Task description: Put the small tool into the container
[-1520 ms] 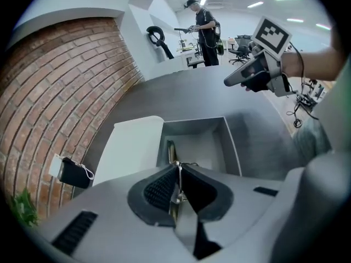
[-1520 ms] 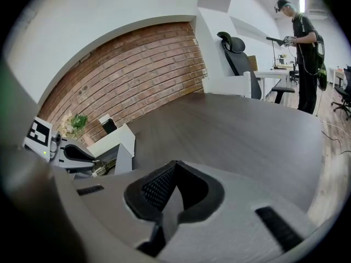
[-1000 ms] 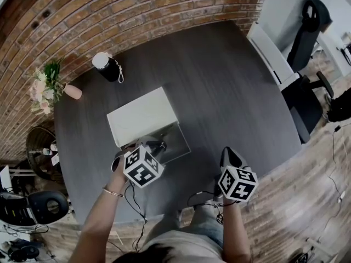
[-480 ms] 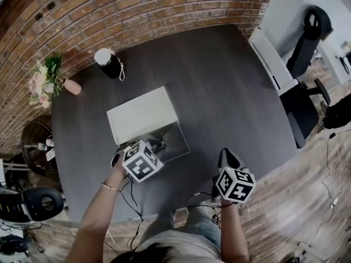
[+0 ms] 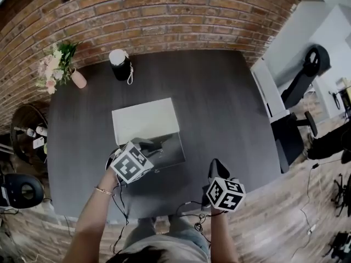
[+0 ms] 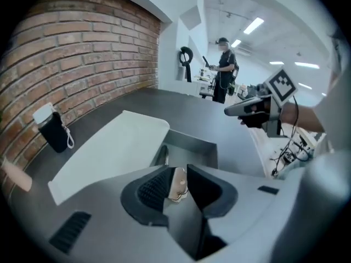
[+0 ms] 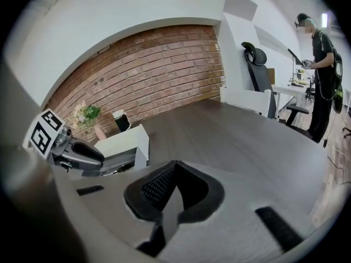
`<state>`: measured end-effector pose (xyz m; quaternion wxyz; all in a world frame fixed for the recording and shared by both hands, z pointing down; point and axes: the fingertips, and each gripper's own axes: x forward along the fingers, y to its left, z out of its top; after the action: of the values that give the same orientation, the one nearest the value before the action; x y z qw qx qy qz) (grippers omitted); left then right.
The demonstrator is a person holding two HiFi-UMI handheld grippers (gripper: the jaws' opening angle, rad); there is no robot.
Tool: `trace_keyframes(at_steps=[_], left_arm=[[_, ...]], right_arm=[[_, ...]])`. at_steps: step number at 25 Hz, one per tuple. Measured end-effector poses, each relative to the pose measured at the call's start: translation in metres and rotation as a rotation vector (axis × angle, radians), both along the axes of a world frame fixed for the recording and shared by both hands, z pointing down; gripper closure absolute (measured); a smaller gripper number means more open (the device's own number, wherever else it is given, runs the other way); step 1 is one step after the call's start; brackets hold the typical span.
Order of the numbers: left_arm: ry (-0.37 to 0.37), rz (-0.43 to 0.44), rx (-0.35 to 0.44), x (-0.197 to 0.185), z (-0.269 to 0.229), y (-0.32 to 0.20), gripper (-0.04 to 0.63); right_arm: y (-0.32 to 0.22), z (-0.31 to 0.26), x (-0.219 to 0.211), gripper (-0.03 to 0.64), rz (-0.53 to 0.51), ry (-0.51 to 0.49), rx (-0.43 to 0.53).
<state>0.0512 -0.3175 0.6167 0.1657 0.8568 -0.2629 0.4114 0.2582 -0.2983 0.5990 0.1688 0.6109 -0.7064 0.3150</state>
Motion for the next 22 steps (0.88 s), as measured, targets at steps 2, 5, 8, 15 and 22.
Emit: trace_keyframes(at_steps=[2,5,8,15,22], left_arm=[[0.064,-0.079,0.027,-0.012,-0.022,-0.001,0.499],[0.185,-0.234,0.114,-0.034,-0.063,-0.004,0.526],[0.308,-0.405,0.219,-0.063,-0.103,-0.001,0.543],[0.423,-0.941,0.536,-0.181,-0.164,0.023,0.565],[0.416,-1.152,0.649,-0.233,-0.181,0.053,0.589]], right_arm=[[-0.005,-0.009,-0.005,0.615,-0.022,0.007,0.017],[-0.012,-0.024,-0.014,0.615,-0.056,0.013,0.048],[-0.019,-0.041,-0.028,0.615,-0.100,0.015,0.087],[-0.035,-0.096,-0.068,0.615,-0.233,0.050,0.210],[-0.047,-0.148,-0.090,0.615,-0.281,0.090,0.352]])
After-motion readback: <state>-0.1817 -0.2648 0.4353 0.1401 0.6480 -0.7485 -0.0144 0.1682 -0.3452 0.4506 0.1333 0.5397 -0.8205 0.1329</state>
